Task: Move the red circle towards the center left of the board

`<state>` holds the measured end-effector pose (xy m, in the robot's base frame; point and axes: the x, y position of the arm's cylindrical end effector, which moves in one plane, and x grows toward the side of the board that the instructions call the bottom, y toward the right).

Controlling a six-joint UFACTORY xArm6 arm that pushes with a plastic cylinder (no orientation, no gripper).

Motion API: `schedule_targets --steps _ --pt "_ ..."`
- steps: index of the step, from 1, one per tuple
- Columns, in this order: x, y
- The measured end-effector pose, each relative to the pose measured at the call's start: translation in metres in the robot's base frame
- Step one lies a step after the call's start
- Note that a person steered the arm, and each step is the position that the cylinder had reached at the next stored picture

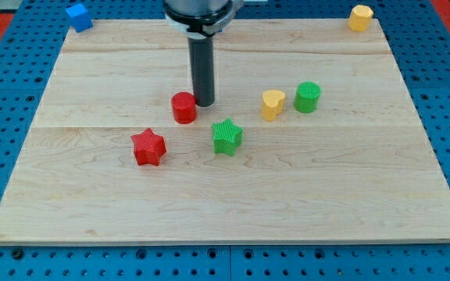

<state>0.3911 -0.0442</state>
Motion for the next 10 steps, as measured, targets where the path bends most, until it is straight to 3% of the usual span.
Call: schedule_targets --steps 3,4,7,10 --pt "0.051 0.011" --pt "0.051 0.003" --pt "0.02 -0.043" --pt "-0.016 -0.054"
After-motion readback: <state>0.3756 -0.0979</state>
